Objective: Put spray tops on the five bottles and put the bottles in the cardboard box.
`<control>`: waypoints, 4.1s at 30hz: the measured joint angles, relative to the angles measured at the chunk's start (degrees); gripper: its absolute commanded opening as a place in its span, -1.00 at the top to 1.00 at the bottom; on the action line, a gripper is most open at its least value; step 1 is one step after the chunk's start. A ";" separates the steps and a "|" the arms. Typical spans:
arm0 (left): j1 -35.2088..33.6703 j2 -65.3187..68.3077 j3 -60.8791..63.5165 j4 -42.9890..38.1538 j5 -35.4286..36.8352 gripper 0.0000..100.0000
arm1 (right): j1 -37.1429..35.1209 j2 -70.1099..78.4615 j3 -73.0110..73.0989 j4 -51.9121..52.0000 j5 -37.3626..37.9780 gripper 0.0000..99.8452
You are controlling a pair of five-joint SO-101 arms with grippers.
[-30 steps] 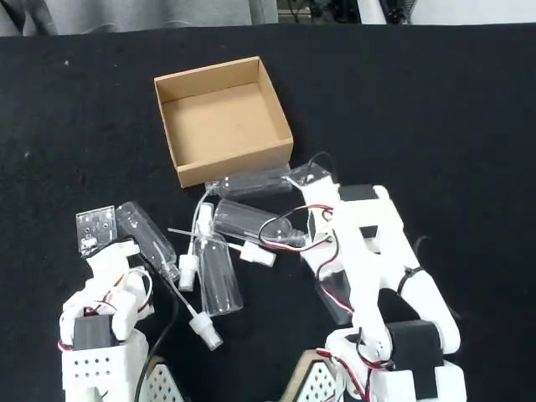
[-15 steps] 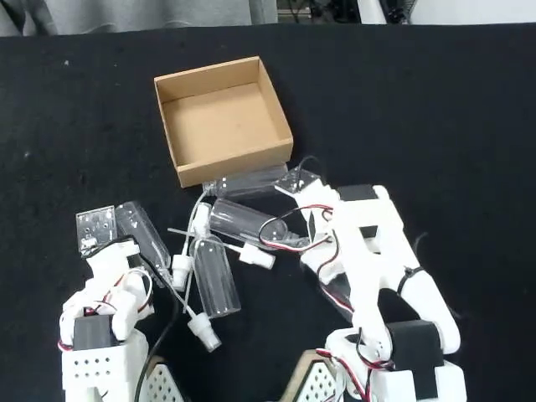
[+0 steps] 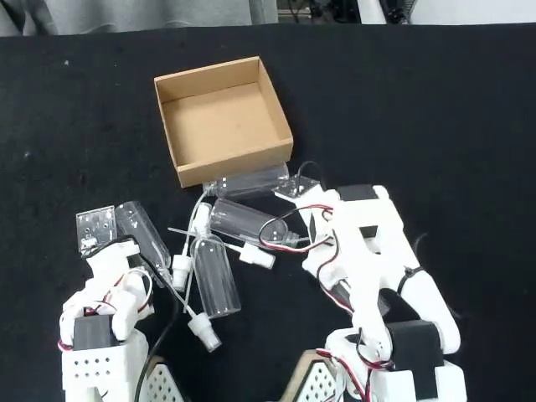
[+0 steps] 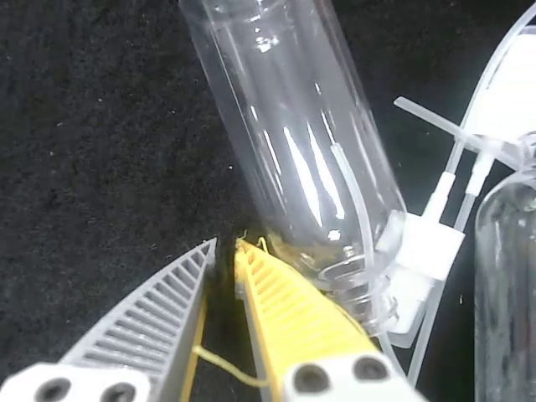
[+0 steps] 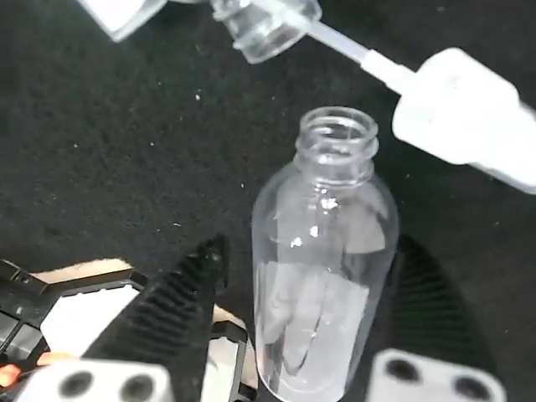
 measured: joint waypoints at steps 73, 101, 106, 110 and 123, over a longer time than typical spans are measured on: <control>0.00 0.00 0.00 0.00 0.00 0.94 | 0.00 -18.81 -14.68 9.67 -3.34 0.98; 0.00 0.00 0.00 0.00 0.00 0.94 | -13.36 -41.23 -16.18 0.53 -14.33 0.98; 0.00 0.00 0.00 0.00 0.00 0.94 | -13.45 -45.45 -16.09 0.53 -16.18 0.98; 0.00 0.00 0.00 0.00 0.00 0.94 | -13.54 -48.53 -10.73 -3.16 -16.26 0.98; 0.00 0.00 0.00 0.00 0.00 0.94 | -13.54 -65.58 7.12 -12.13 -16.35 0.98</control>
